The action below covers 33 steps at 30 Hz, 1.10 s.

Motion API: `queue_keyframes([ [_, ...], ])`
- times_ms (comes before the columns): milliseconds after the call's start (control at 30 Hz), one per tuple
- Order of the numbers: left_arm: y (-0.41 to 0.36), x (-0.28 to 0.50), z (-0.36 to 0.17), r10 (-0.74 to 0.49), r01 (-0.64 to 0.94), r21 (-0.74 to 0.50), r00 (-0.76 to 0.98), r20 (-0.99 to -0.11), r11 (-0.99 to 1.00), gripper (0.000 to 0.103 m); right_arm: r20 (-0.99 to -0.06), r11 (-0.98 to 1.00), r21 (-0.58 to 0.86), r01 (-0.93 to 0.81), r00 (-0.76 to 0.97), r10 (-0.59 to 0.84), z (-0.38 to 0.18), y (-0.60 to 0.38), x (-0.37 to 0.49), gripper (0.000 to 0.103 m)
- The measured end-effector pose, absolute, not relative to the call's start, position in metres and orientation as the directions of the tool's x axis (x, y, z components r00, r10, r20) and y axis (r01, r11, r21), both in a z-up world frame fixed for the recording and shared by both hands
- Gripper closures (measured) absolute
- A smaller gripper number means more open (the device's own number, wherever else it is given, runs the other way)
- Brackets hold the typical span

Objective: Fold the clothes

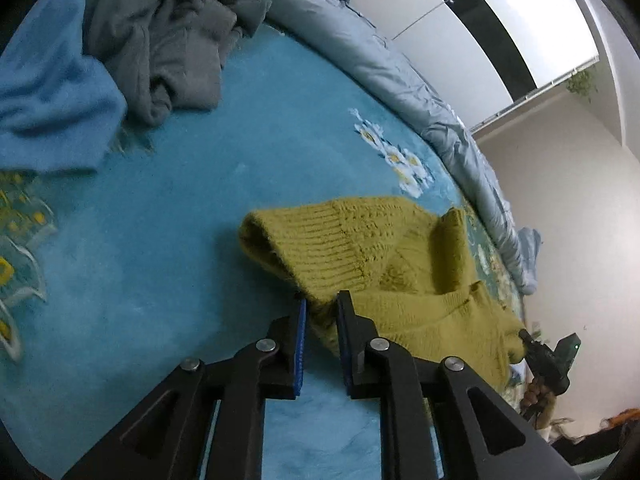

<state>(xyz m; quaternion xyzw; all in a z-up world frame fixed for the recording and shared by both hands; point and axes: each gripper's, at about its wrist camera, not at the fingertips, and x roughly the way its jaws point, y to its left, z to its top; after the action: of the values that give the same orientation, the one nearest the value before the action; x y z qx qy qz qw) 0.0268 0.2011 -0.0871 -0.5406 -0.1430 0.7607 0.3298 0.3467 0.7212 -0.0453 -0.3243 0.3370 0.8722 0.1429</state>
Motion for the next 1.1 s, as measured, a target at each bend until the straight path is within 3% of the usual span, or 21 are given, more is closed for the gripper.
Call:
queue_keyframes([
  [133, 0.217, 0.02, -0.055, 0.605, -0.443, -0.463, -0.265, -0.751, -0.768, 0.086, -0.687, -0.705, 0.504, -0.5, -0.727, 0.024, -0.075, 0.733, 0.352, 0.093],
  [267, 0.286, 0.002, -0.027, 0.625, -0.572, -0.411, -0.242, -0.742, -0.71, 0.065, -0.706, -0.701, 0.497, -0.512, -0.708, 0.017, -0.093, 0.736, 0.345, 0.093],
  [500, 0.469, -0.014, -0.032, 0.606, -0.764, -0.353, -0.063, -0.793, -0.541, 0.062, -0.72, -0.699, 0.493, -0.518, -0.694, 0.006, -0.103, 0.734, 0.342, 0.093],
  [667, 0.528, -0.013, -0.067, 0.562, -0.76, -0.386, 0.034, -0.826, -0.523, 0.06, -0.719, -0.703, 0.497, -0.509, -0.695, -0.006, -0.105, 0.734, 0.345, 0.092],
  [833, 0.54, 0.0, -0.095, 0.567, -0.751, -0.415, 0.066, -0.821, -0.514, 0.06, -0.715, -0.702, 0.501, -0.506, -0.699, -0.007, -0.109, 0.734, 0.345, 0.09],
  [933, 0.535, 0.004, -0.094, 0.605, -0.743, -0.425, 0.033, -0.795, -0.518, 0.083, -0.714, -0.703, 0.5, -0.505, -0.7, -0.004, -0.11, 0.733, 0.344, 0.088],
  [1100, 0.523, 0.009, -0.076, 0.659, -0.716, -0.451, -0.018, -0.752, -0.533, 0.087, -0.695, -0.682, 0.537, -0.496, -0.718, -0.025, -0.115, 0.732, 0.35, 0.08],
])
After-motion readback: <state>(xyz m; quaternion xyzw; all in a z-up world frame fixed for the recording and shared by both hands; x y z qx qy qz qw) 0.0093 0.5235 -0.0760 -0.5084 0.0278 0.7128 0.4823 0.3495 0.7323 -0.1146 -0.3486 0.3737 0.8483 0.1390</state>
